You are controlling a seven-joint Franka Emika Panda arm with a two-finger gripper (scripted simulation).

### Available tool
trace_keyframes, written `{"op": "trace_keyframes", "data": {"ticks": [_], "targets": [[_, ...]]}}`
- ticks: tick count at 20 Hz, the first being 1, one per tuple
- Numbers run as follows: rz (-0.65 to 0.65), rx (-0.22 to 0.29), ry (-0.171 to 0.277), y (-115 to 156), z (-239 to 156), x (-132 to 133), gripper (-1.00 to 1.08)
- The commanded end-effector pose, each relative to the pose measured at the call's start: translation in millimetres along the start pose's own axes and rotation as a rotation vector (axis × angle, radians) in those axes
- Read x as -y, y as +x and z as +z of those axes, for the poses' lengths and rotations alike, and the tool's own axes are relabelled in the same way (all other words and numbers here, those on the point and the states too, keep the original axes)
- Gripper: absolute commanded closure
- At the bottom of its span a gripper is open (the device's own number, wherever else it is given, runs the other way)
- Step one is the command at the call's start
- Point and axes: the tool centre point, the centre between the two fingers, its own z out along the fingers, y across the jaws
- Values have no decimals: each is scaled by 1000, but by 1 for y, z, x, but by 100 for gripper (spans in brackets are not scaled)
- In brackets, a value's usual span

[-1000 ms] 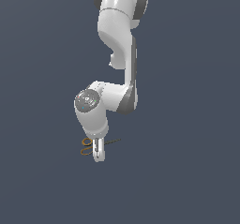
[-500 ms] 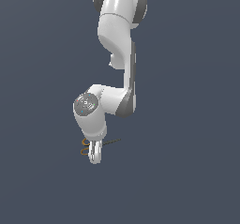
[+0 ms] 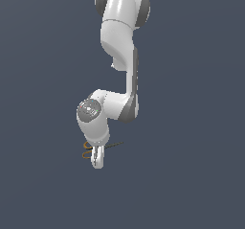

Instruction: Pick up the object and move it to a goal position.

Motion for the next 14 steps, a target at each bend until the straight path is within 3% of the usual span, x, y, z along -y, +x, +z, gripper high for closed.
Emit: {"op": "trace_keyframes", "data": {"ticks": [1, 10, 11, 14], "targets": [[2, 0, -2, 0, 14, -1, -92], [3, 0, -1, 0, 34, 0, -92], [3, 0, -1, 0, 34, 0, 108], [3, 0, -1, 0, 34, 0, 108]]}}
